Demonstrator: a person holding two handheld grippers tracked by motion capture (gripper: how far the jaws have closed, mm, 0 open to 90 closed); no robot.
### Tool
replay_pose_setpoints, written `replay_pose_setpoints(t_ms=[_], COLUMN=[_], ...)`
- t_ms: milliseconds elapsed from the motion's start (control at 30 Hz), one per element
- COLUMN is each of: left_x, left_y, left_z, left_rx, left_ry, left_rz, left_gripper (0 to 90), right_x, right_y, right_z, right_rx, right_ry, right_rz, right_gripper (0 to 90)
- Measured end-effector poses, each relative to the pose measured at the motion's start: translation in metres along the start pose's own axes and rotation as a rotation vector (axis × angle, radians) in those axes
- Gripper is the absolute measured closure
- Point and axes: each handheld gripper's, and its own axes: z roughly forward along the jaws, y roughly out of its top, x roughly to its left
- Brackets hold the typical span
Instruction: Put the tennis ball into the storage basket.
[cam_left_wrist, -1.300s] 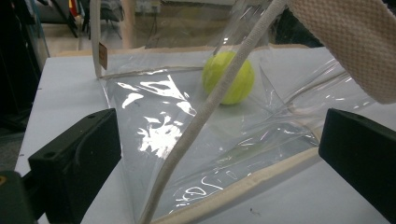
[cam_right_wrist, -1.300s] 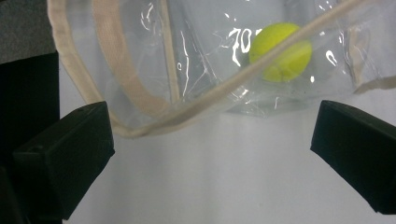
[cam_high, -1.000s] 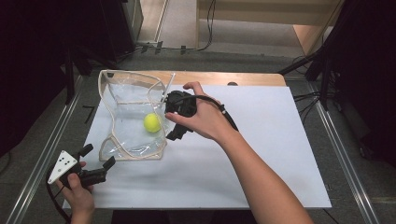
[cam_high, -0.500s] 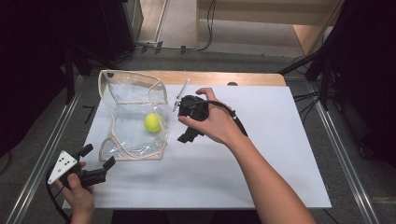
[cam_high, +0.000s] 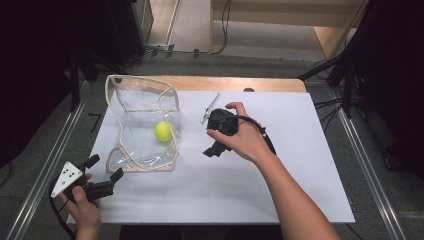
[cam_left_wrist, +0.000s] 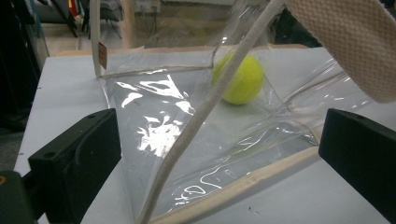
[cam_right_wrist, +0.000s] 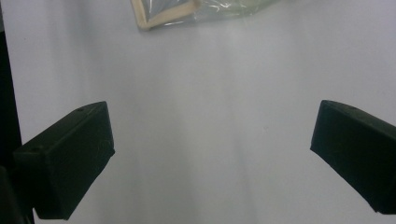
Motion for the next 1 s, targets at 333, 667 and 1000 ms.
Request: replay_pose_setpoints(t_ms=[333, 667, 1000], left_x=[0.000, -0.001, -0.001], left_y=[0.000, 0.000, 0.000], left_z=[0.000, 0.000, 0.000], left_rx=[0.005, 0.005, 0.008], left_ry=[-0.001, -0.001, -0.001], left_rz=[0.004, 0.006, 0.012], left_gripper=[0.0, 0.0, 0.0], right_x=[-0.006, -0.011, -0.013], right_y=[-0.032, -0.063, -0.091], right_z=[-0.002, -0.002, -0.002], right_rx=[-0.038, -0.081, -0.132], right_ry=[-0.009, -0.024, -0.045], right_rz=[0.053, 0.120, 0.164], right_gripper=[0.0, 0.0, 0.0])
